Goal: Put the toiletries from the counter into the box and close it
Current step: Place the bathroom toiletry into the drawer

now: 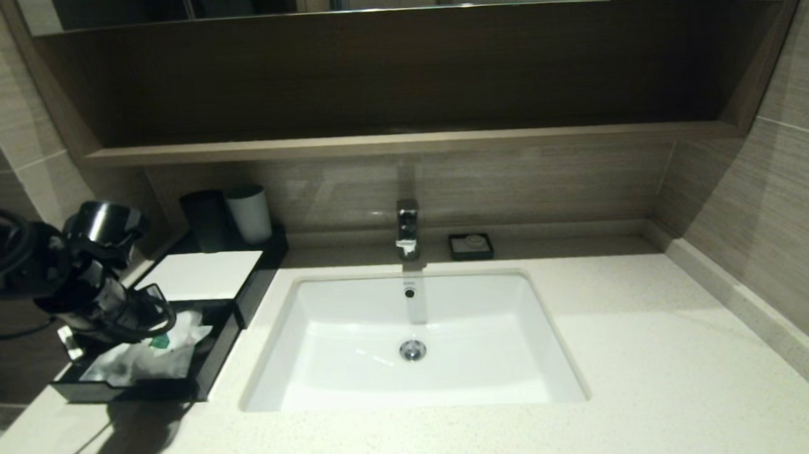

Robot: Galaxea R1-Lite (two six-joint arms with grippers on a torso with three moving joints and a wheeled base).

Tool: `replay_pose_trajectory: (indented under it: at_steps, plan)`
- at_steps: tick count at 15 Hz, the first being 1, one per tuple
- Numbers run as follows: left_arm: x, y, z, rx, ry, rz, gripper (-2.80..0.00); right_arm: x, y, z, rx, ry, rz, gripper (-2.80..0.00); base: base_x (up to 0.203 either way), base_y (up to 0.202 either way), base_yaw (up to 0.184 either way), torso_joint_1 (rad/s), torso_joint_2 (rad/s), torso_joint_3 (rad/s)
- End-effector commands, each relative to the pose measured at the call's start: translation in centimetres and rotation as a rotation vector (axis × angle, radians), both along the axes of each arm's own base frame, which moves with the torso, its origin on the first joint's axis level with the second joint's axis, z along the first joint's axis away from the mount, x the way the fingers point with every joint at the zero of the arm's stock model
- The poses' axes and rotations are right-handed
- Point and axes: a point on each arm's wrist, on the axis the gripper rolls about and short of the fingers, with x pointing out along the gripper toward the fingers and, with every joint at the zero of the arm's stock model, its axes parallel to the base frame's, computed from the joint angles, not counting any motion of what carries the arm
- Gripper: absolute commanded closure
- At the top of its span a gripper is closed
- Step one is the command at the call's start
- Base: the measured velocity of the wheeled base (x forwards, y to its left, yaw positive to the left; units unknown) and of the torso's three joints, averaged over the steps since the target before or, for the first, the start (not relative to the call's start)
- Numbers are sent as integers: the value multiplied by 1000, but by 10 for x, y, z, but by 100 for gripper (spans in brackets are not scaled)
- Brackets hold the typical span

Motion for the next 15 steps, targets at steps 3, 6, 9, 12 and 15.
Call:
replay_pose_trajectory:
  at_steps: [3,6,9,12,15]
  plan:
    - [2,3,-4,4,11,13,0,0,0,0,-1,1,0,0,0,0,0,0,0,0]
    - [0,7,-6,30,33,5,0,0,0,0,0,1,0,0,0,0,0,0,0,0]
    - [0,10,-10,44,58,2,0,0,0,0,-1,1,0,0,0,0,0,0,0,0]
    - [-1,13,-11,49,71,-1,0,0,0,0,0,1,0,0,0,0,0,0,0,0]
    - [-2,14,-14,54,87,-9,0,0,0,0,-1,1,0,0,0,0,0,0,0,0]
